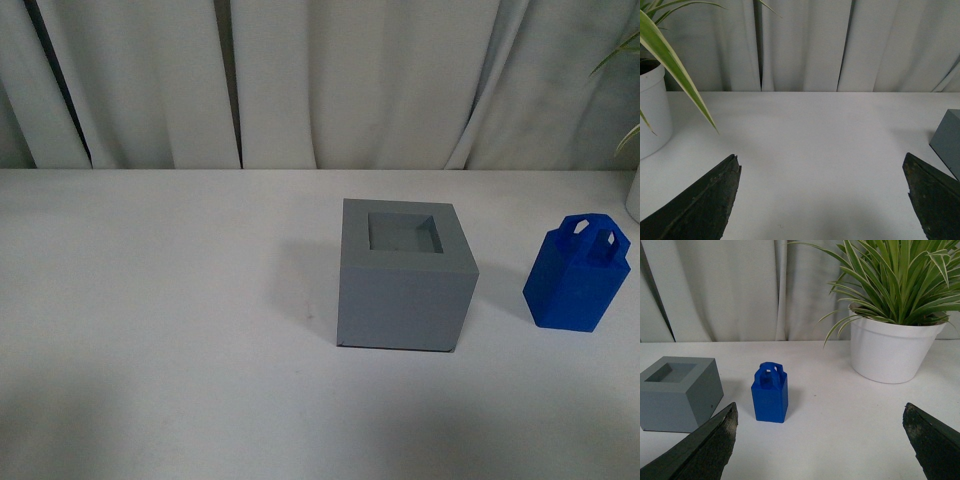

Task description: Insert blue part into gray base

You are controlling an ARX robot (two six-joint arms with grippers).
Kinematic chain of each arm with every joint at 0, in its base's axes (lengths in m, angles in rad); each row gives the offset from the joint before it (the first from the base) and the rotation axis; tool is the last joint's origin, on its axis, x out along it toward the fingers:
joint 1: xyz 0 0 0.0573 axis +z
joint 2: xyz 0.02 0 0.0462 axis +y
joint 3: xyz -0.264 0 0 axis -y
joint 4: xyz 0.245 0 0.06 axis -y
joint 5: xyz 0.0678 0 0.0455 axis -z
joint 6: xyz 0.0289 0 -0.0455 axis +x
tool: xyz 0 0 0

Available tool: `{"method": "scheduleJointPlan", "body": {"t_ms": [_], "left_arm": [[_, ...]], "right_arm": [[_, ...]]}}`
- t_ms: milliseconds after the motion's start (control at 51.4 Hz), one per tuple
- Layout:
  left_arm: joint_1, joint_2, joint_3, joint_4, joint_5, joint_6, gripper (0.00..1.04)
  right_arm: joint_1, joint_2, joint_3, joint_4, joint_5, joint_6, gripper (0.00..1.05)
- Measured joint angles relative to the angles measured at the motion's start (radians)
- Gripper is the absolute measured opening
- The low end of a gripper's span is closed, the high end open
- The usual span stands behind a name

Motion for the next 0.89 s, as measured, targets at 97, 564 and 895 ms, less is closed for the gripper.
{"method": "scheduleJointPlan", "body": {"t_ms": [97,564,895], "left_arm": [[0.000,0.000,0.000,0.000,0.000,0.000,0.99],[0.000,0.000,0.000,0.000,0.000,0.000,0.99],[0.000,0.000,0.000,0.000,0.000,0.000,0.99]], "right_arm": [[0.000,0.000,0.000,0.000,0.000,0.000,0.97],[0.000,0.000,0.000,0.000,0.000,0.000,0.97],[0.000,0.000,0.000,0.000,0.000,0.000,0.97]]}}
